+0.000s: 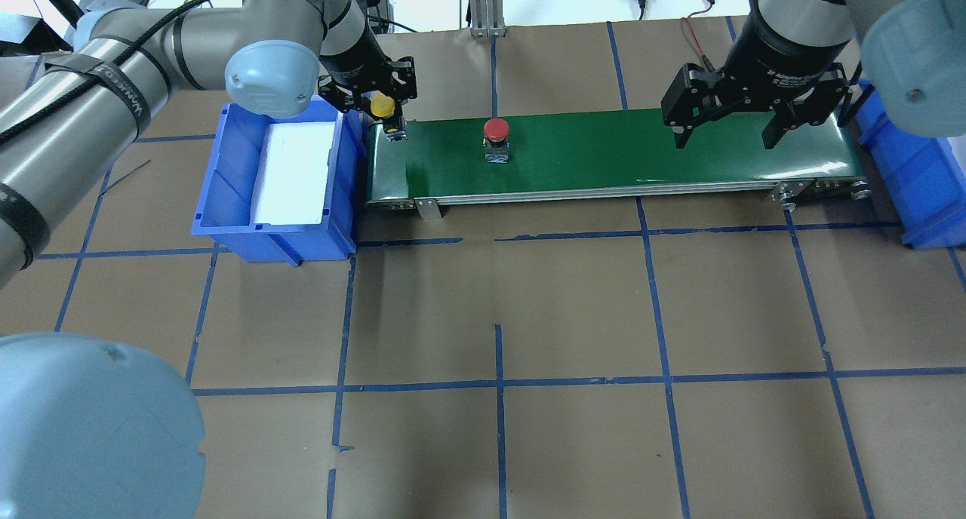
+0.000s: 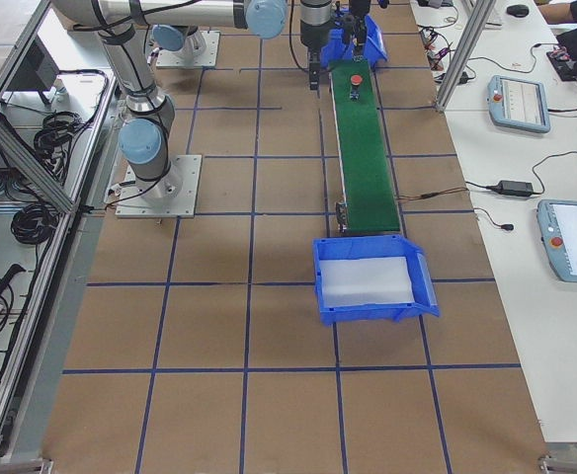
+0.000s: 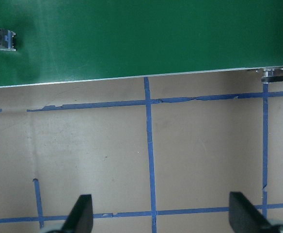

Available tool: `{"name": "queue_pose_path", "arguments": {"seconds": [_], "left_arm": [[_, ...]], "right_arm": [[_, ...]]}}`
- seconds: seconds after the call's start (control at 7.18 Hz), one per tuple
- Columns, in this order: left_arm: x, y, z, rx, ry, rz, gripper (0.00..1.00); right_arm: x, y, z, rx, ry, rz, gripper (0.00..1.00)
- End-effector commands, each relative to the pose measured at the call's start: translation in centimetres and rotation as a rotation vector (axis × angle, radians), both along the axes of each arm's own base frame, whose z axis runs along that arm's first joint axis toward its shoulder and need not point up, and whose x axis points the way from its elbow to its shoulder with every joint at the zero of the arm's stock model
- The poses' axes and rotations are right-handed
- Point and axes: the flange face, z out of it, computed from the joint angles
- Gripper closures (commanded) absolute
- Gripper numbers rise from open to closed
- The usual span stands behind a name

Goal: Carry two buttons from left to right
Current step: 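Carry the yellow button with the left gripper onto the conveyor belt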

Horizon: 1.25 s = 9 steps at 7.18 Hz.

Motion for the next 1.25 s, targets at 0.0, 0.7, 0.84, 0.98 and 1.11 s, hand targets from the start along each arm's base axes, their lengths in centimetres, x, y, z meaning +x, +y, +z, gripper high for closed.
{"name": "queue_pose_path", "arguments": {"seconds": [0.0, 0.7, 0.84, 0.98, 1.11], "left_arm": [[-0.3, -0.2, -1.7, 0.017, 0.014, -0.008, 0.66], [-0.3, 0.9, -2.8, 0.043, 0.013, -0.023, 0.60], [-0.6, 1.0, -2.8, 0.037, 0.052, -0.022, 0.37], [-0.7, 1.0, -3.0, 0.042, 0.060, -0.014, 0.31], [-0.7, 1.0, -2.8, 0.039, 0.061, -0.014, 0.28]], "right_arm": [[0.0, 0.0, 0.0, -0.001, 0.000, 0.000, 0.00], [-0.2, 0.0, 0.1, -0.002, 0.002, -0.002, 0.00], [-0.5, -0.2, 0.2, -0.004, 0.002, -0.003, 0.00], [-0.3, -0.1, 0.7, -0.013, 0.002, -0.002, 0.00], [-0.5, -0.2, 0.6, -0.011, 0.005, -0.005, 0.00]]}}
